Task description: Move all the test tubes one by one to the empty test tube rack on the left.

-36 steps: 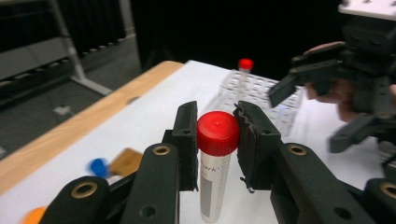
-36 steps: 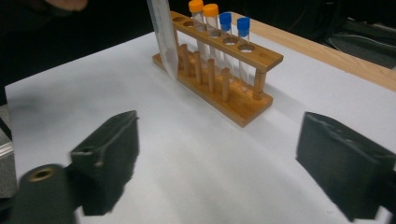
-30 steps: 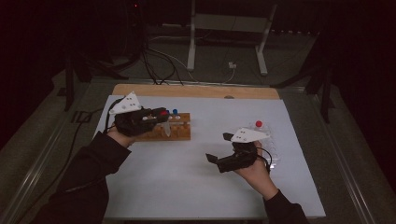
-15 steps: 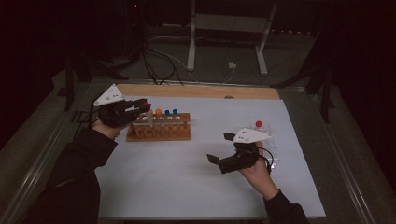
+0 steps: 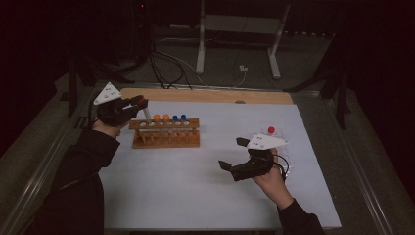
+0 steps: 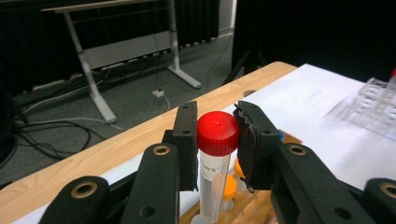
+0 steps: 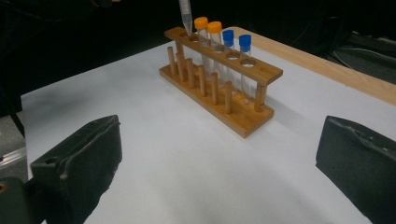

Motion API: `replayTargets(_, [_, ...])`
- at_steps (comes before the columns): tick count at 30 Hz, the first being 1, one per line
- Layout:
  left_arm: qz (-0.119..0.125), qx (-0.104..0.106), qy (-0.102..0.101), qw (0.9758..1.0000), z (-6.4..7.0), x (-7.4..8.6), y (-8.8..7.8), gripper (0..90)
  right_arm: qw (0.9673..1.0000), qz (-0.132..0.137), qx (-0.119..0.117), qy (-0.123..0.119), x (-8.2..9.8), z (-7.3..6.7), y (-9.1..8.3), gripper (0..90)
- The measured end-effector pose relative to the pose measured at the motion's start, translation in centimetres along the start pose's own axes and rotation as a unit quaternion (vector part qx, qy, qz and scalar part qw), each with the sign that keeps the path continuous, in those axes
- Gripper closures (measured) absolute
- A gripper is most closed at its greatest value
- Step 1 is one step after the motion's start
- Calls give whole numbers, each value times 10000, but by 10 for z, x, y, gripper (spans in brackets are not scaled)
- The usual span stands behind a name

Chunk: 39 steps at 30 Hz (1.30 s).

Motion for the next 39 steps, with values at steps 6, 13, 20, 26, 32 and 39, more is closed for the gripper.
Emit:
replayTargets(6, [-104,-83,-59,9999,-6,13,11,717,10000,-3,-19,-13,0,0,-1,0])
replayTargets(13, [-285,-129,-112,9994,-11,34,21,717,10000,22,-23,0,0,1,-2,0])
replayTargets(20, [-409,-201,-188,9988,-16,48,28,717,10000,29,-51,21,1,1,-2,0])
replayTargets(26, [-528,-241,-198,9981,-18,60,34,717,10000,47,-56,26,0,1,-3,0])
replayTargets(32, [-562,-265,-216,9978,-19,62,34,716,10000,51,-43,31,0,2,-4,0])
replayTargets(39, [-648,-182,-281,9973,-17,62,32,692,9999,103,-57,41,-3,2,-6,0])
Point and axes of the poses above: each handheld gripper's, and its own axes: y roughly forward along the jaws, x roughly out of its underside, z roughly to its right, the point moved 9 cm from there along y, roughly forward along the jaws, and after that the axes turned 15 degrees about -y, right-handed, at the moved point
